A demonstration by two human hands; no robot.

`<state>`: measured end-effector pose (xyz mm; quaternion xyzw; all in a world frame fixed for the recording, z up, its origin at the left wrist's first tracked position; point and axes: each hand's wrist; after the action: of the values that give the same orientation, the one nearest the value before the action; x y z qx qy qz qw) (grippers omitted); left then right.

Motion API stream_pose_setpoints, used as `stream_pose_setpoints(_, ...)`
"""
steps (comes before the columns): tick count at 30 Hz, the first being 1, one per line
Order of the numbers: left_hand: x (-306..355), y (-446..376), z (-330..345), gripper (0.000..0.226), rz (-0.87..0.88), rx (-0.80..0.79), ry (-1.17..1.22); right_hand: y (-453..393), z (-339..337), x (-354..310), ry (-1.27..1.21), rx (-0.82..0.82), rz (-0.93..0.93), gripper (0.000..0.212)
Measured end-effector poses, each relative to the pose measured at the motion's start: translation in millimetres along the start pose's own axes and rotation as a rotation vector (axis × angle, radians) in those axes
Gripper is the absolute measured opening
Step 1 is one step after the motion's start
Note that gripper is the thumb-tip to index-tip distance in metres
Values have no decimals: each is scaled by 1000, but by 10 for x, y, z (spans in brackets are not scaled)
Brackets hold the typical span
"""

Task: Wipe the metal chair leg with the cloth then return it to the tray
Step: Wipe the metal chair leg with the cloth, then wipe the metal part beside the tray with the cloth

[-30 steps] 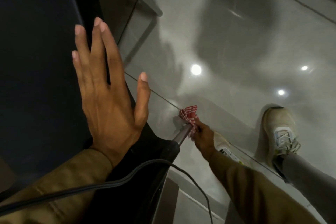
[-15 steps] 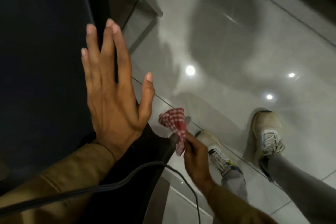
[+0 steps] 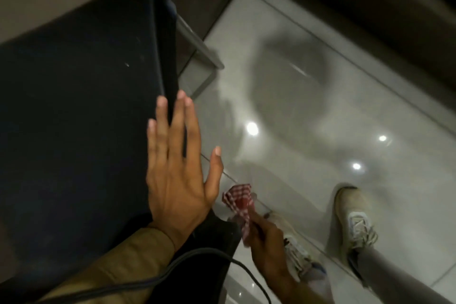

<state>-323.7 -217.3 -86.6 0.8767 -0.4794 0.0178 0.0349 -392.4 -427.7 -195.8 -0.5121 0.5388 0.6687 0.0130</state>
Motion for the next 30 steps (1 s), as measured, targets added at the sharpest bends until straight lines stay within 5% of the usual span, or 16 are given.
stream_pose_setpoints(5, 23, -22, -161, 82, -9, -74, -6, 347, -119, -654, -52, 28, 50, 52)
stream_pose_setpoints(9, -28, -192, -274, 78, -9, -97, 68, 80, -216, -883, 0, 140, 133, 40)
stream_pose_setpoints(18, -296, -1710, -506, 70, 77, -157, 130, -669, -704, -1254, -189, 374, 203, 32)
stream_pose_setpoints(24, -350, -2732, -480, 73, -142, -216, 200, -1313, -1021, -1779, -209, 444, 111, 29)
stream_pose_setpoints(30, -285, -2704, -438, 71, -201, -116, 211, -1865, -1059, -2506, -235, 519, 40, 36)
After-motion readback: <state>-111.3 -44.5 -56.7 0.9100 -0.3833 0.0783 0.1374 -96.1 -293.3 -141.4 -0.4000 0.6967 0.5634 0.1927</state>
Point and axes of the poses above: each hand's wrist, its own y-axis away from the middle knuckle, its own z-axis out of the palm, x = y × z, and after that the axes turned 7 degrees about -z, right-handed
